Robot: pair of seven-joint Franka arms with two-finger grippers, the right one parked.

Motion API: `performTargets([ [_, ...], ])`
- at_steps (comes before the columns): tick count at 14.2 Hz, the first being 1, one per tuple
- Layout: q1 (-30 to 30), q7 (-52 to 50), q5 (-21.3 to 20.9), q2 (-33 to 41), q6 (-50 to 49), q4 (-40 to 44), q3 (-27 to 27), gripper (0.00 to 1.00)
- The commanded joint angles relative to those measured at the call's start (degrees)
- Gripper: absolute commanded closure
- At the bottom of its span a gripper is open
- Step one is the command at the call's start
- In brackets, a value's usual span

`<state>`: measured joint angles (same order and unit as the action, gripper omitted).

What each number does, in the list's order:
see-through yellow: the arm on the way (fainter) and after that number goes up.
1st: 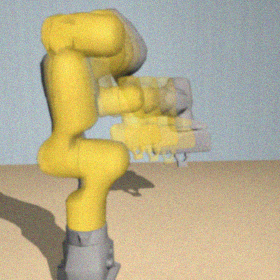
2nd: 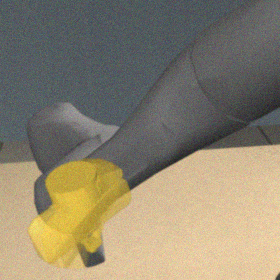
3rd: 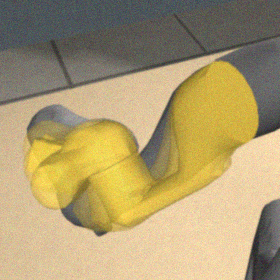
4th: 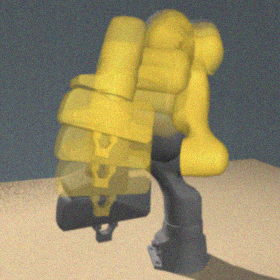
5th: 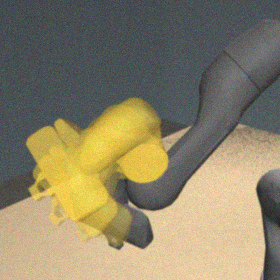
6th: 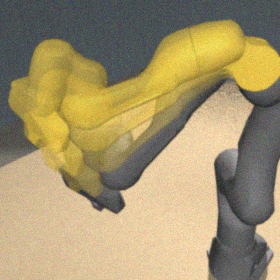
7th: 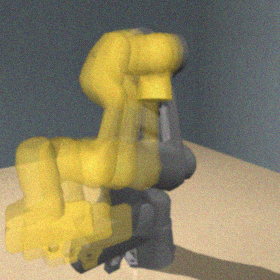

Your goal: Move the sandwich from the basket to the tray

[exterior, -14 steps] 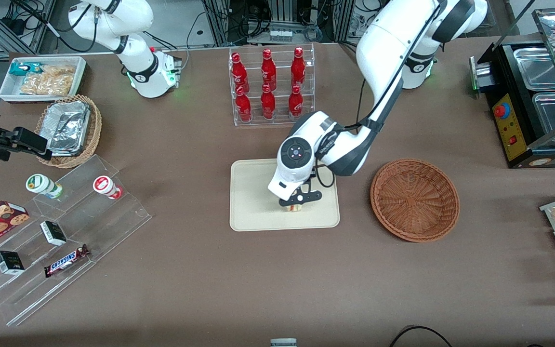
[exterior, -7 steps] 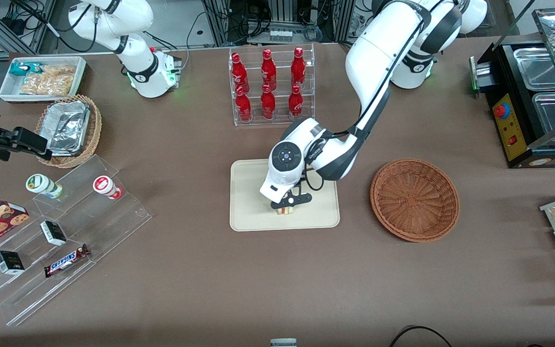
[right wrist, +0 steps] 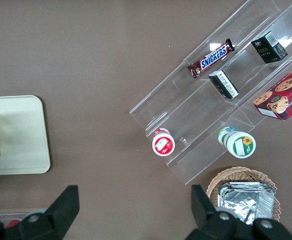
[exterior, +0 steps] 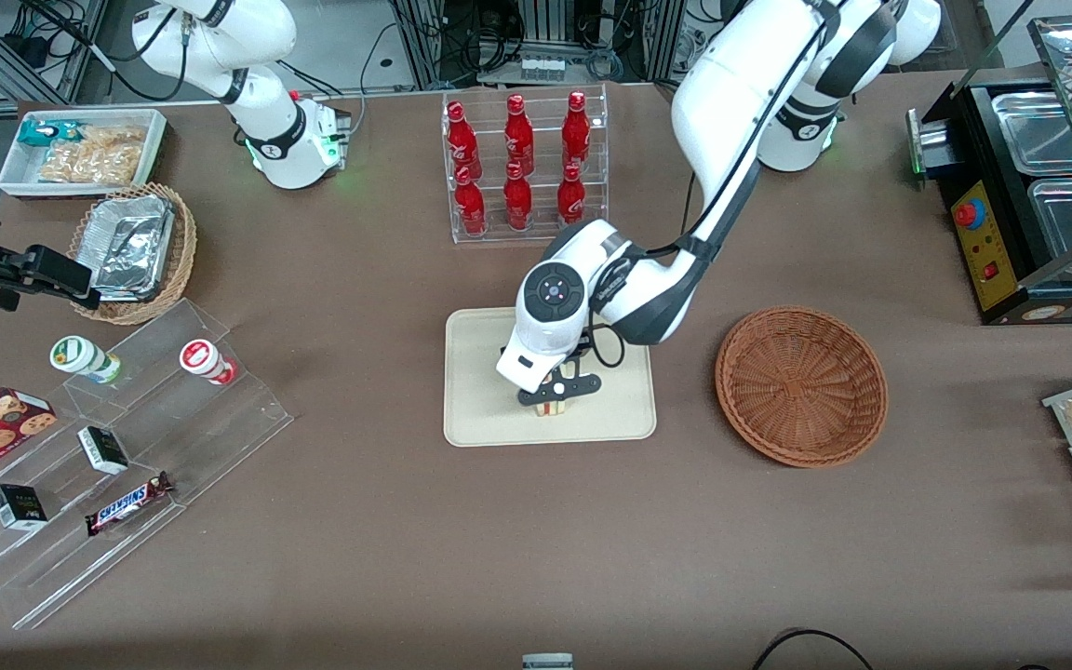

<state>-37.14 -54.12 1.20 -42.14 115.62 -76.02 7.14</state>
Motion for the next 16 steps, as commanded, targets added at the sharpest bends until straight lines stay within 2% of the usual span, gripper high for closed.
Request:
performTargets([
  [1,-0.6,-0.6,-0.8,6.0,-6.3,-1.3,-5.2,0.0],
  [3,0.4,-0.9,-0.5,7.8,-7.9,-1.9,-6.5,0.0],
  [6,6.4,1.3,-0.5,12.0,-11.7,-4.9,-6.4,0.0],
  [11,16.2,17.3,0.4,22.7,-14.4,-14.7,-6.4,0.0],
  [16,23.8,31.9,0.8,29.2,-23.0,-16.1,-6.4,0.0],
])
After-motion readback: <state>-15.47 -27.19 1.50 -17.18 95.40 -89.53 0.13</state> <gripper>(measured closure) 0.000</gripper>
